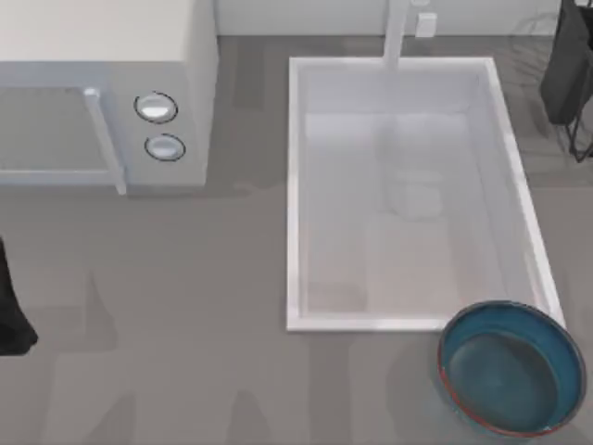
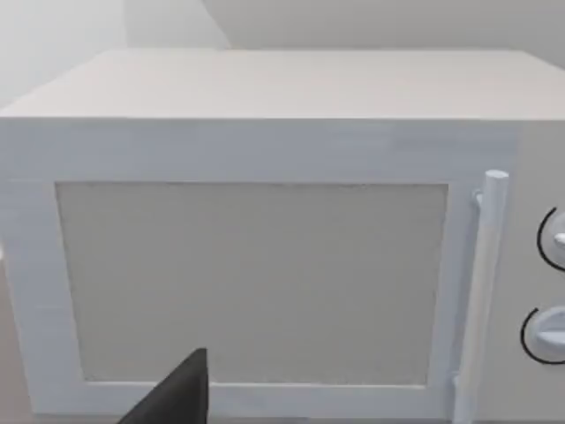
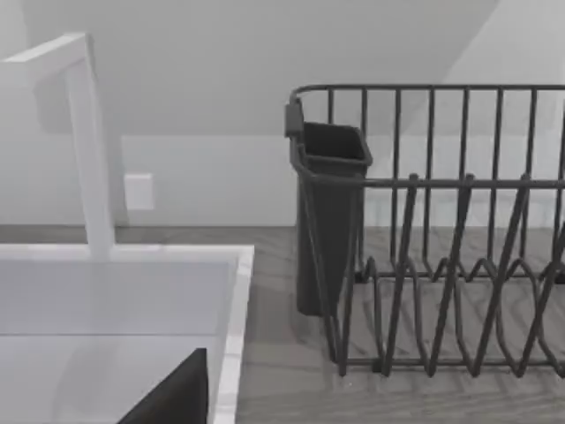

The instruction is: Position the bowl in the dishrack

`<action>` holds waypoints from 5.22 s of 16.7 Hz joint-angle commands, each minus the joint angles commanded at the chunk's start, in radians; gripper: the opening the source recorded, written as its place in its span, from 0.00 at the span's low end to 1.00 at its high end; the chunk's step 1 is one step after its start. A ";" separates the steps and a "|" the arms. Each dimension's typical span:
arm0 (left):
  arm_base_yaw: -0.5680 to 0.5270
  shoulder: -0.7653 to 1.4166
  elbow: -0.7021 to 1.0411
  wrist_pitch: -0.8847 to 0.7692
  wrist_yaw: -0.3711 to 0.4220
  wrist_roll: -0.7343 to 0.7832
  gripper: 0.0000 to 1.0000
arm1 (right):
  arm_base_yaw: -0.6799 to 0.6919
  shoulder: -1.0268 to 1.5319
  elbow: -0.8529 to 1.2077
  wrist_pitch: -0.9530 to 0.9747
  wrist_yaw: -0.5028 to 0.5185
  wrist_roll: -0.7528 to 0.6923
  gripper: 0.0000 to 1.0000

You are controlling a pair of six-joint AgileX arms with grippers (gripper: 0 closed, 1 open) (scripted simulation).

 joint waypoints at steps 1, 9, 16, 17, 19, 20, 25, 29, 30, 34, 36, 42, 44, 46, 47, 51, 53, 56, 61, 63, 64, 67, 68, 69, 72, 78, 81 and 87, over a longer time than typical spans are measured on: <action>0.000 0.000 0.000 0.000 0.000 0.000 1.00 | 0.000 0.000 0.000 0.000 0.000 0.000 1.00; 0.000 0.000 0.000 0.000 0.000 0.000 1.00 | 0.079 0.304 0.269 -0.282 0.000 0.074 1.00; 0.000 0.000 0.000 0.000 0.000 0.000 1.00 | 0.208 0.985 0.706 -0.817 -0.012 0.215 1.00; 0.000 0.000 0.000 0.000 0.000 0.000 1.00 | 0.224 1.068 0.763 -0.883 -0.013 0.232 1.00; 0.000 0.000 0.000 0.000 0.000 0.000 1.00 | 0.254 1.207 0.869 -0.998 -0.012 0.262 1.00; 0.000 0.000 0.000 0.000 0.000 0.000 1.00 | 0.267 1.264 0.917 -1.049 -0.011 0.275 1.00; 0.000 0.000 0.000 0.000 0.000 0.000 1.00 | 0.305 1.434 1.061 -1.194 0.000 0.313 1.00; 0.000 0.000 0.000 0.000 0.000 0.000 1.00 | 0.306 1.438 1.065 -1.197 0.000 0.314 1.00; 0.000 0.000 0.000 0.000 0.000 0.000 1.00 | 0.301 1.435 1.062 -1.195 0.000 0.313 1.00; 0.000 0.000 0.000 0.000 0.000 0.000 1.00 | 0.304 1.461 1.008 -1.121 0.000 0.313 1.00; 0.000 0.000 0.000 0.000 0.000 0.000 1.00 | 0.306 1.493 0.948 -1.023 0.000 0.314 1.00; 0.000 0.000 0.000 0.000 0.000 0.000 1.00 | 0.310 1.578 0.781 -0.772 0.000 0.320 1.00; 0.000 0.000 0.000 0.000 0.000 0.000 1.00 | 0.310 1.581 0.773 -0.763 0.000 0.321 1.00; 0.000 0.000 0.000 0.000 0.000 0.000 1.00 | 0.310 1.581 0.773 -0.763 0.000 0.321 1.00; 0.000 0.000 0.000 0.000 0.000 0.000 1.00 | 0.310 1.581 0.773 -0.763 0.000 0.321 0.92; 0.000 0.000 0.000 0.000 0.000 0.000 1.00 | 0.310 1.581 0.773 -0.763 0.000 0.321 0.62; 0.000 0.000 0.000 0.000 0.000 0.000 1.00 | 0.310 1.581 0.773 -0.763 0.000 0.321 0.47; 0.000 0.000 0.000 0.000 0.000 0.000 1.00 | 0.310 1.581 0.773 -0.763 0.000 0.321 0.25; 0.000 0.000 0.000 0.000 0.000 0.000 1.00 | 0.310 1.581 0.773 -0.763 0.000 0.321 0.00; 0.000 0.000 0.000 0.000 0.000 0.000 1.00 | 0.310 1.581 0.773 -0.763 0.000 0.321 0.00; 0.000 0.000 0.000 0.000 0.000 0.000 1.00 | 0.310 1.581 0.773 -0.763 0.000 0.321 0.00; 0.000 0.000 0.000 0.000 0.000 0.000 1.00 | 0.310 1.581 0.773 -0.763 0.000 0.321 0.00; 0.000 0.000 0.000 0.000 0.000 0.000 1.00 | 0.310 1.579 0.774 -0.764 0.001 0.321 0.00; 0.000 0.000 0.000 0.000 0.000 0.000 1.00 | 0.311 1.579 0.777 -0.767 0.001 0.321 0.00; 0.000 0.000 0.000 0.000 0.000 0.000 1.00 | 0.311 1.576 0.844 -0.836 0.000 0.322 0.00; 0.000 0.000 0.000 0.000 0.000 0.000 1.00 | 0.306 1.540 1.177 -1.239 0.001 0.321 0.00; 0.000 0.000 0.000 0.000 0.000 0.000 1.00 | 0.304 1.509 1.346 -1.449 0.001 0.315 0.00; 0.000 0.000 0.000 0.000 0.000 0.000 1.00 | 0.299 1.463 1.486 -1.593 0.002 0.307 0.00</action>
